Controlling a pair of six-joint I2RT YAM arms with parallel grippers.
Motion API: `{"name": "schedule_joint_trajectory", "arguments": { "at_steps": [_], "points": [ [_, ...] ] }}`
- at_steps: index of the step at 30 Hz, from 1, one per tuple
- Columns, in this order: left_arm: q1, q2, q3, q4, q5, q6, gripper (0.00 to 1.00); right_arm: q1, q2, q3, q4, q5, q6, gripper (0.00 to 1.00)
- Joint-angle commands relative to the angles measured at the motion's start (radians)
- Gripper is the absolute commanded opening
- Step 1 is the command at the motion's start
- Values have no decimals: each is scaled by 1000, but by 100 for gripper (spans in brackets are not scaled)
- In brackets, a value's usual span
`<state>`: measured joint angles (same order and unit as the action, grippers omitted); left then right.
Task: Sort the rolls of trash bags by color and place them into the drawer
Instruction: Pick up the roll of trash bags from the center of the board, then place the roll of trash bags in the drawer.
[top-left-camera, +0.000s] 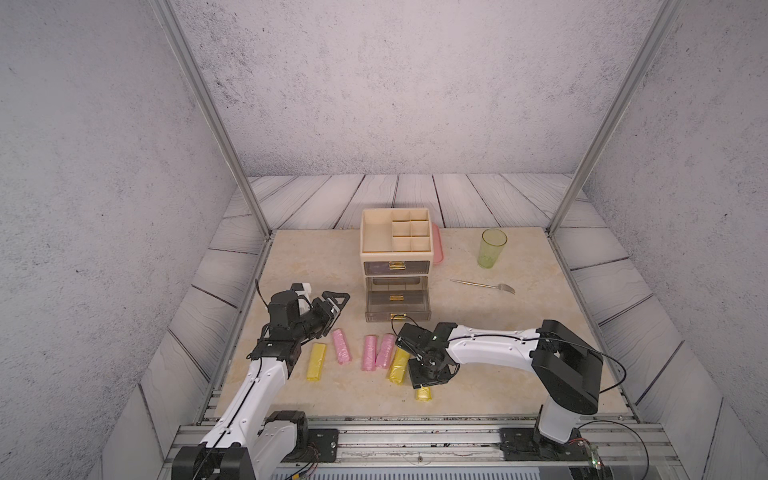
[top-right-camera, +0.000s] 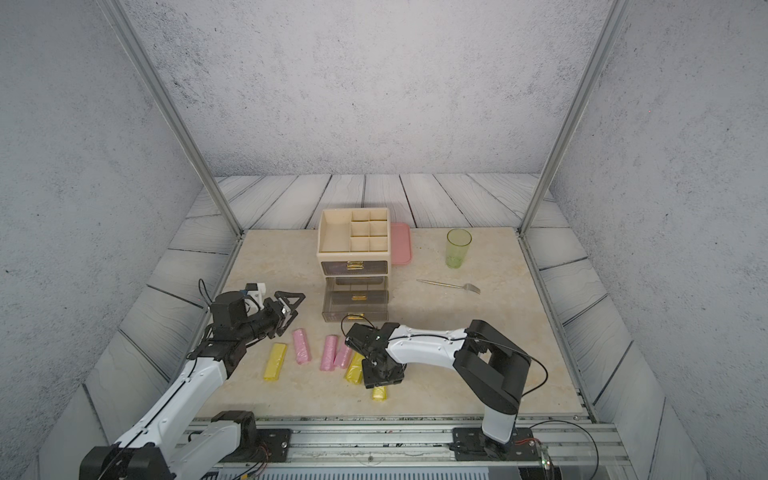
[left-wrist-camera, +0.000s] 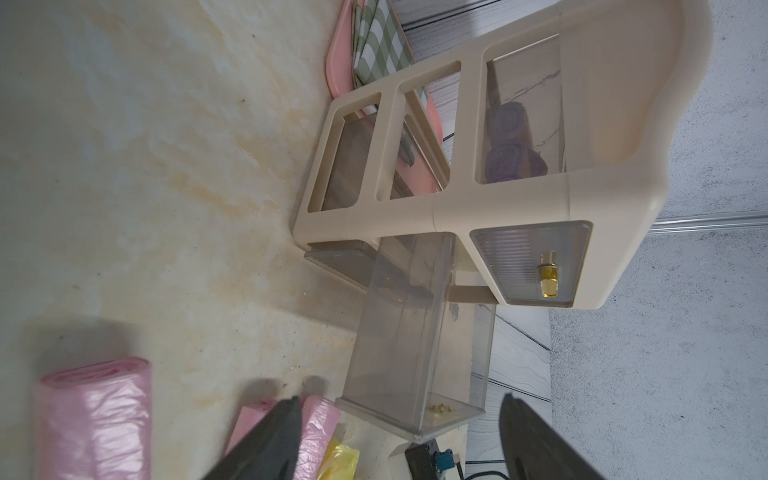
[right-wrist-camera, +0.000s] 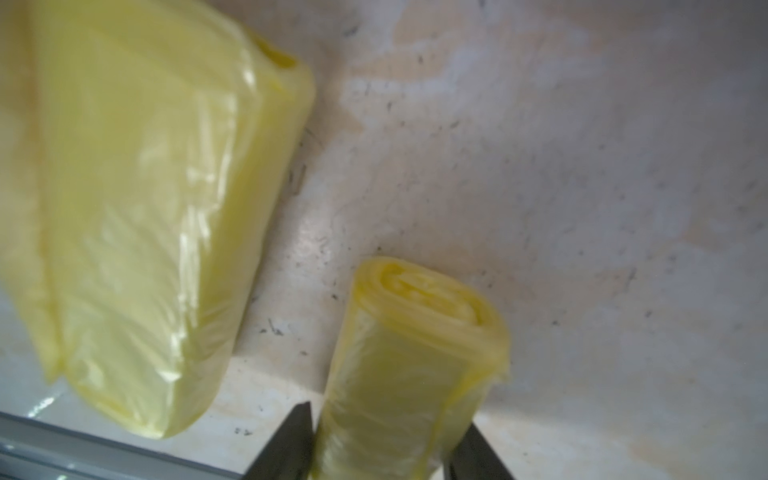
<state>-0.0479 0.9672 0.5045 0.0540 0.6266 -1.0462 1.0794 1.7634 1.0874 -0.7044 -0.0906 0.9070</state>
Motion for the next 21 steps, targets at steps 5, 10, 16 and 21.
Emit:
{"name": "schedule_joint_trajectory", "arguments": {
  "at_steps": [5, 10, 16, 21],
  "points": [
    [6, -15, -8, 11, 17, 7, 80, 10, -72, -35, -61, 74, -69, 20],
    [7, -6, 5, 2, 27, 16, 80, 10, -220, -10, -129, 160, -253, 11],
    [6, 10, 45, -39, 75, 49, 80, 4, -368, 135, -163, 338, -633, 13],
    [7, 11, 44, -53, 87, 44, 80, -2, -315, 342, -169, 434, -1016, 7]
  ]
}}
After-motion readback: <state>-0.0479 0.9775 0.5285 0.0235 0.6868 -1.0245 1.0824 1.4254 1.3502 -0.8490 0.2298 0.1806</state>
